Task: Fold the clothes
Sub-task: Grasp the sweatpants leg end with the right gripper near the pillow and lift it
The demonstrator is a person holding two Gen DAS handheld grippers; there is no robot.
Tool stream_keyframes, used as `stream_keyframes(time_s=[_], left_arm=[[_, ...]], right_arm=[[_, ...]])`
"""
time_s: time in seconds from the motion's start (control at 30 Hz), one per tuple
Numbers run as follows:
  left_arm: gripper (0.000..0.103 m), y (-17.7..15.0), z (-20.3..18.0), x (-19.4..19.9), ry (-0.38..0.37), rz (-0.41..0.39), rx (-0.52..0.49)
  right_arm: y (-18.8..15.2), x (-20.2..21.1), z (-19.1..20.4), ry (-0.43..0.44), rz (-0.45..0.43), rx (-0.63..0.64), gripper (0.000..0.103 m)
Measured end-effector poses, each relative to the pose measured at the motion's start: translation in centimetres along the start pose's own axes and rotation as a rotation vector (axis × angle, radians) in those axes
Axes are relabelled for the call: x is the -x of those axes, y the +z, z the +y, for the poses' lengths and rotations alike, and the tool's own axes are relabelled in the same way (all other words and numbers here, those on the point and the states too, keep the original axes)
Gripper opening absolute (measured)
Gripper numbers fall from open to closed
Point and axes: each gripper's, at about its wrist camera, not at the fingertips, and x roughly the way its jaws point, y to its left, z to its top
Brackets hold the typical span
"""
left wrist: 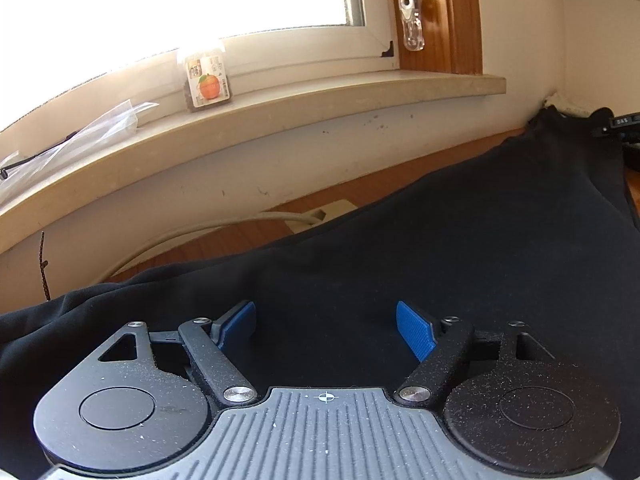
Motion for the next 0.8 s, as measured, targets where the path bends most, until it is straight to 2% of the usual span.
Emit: stream_keyframes(time_s=[0.03, 0.07, 0.1, 0.2, 0.3, 0.4, 0.5, 0.6, 0.7, 0.73, 0.77, 0.8], left_arm=[[0.081, 0.0, 0.0, 0.0, 0.001, 0.0, -0.001], [0.081, 0.0, 0.0, 0.0, 0.001, -0.001, -0.001], [0.081, 0.0, 0.0, 0.0, 0.002, -0.001, -0.002], [0.081, 0.0, -0.1, -0.1, 0.008, 0.0, -0.01], [0.081, 0.1, -0.5, -0.2, 0.024, 0.003, -0.022], [0.081, 0.5, -1.3, -0.5, 0.037, -0.002, -0.032], [0.081, 2.0, -2.0, -1.8, 0.012, -0.01, 0.006], [0.081, 4.5, -3.3, -3.1, -0.025, -0.045, 0.096], [0.082, 6.9, -4.9, -3.0, -0.106, -0.075, 0.136], [0.082, 7.4, -5.0, -2.2, -0.134, -0.09, 0.134], [0.084, 7.7, -5.0, -1.3, -0.145, -0.104, 0.124], [0.087, 7.8, -4.8, -0.3, -0.149, -0.119, 0.104]], right_arm=[[0.1, -0.2, 0.1, 0.0, -0.001, 0.009, 0.042], [0.2, -0.2, 0.2, 0.005, -0.01, 0.021, 0.021], [0.4, -0.2, 0.4, 0.012, -0.022, 0.041, 0.014], [1.0, 0.8, 1.8, 0.004, -0.09, 0.146, 0.013], [2.1, 2.3, 4.3, -0.073, -0.185, 0.352, 0.012], [4.3, 4.7, 5.5, -0.116, -0.27, 0.477, 0.011], [7.2, 7.3, 5.1, -0.16, -0.336, 0.559, 0.01], [9.8, 8.0, 1.2, -0.314, -0.339, 0.541, 0.011], [11.2, 6.6, -5.1, -0.452, -0.172, 0.379, 0.019], [11.0, 6.7, -6.7, -0.481, -0.155, 0.337, 0.029], [10.8, 6.9, -8.4, -0.51, -0.139, 0.294, 0.046], [10.4, 7.2, -9.4, -0.528, -0.134, 0.273, 0.055]])
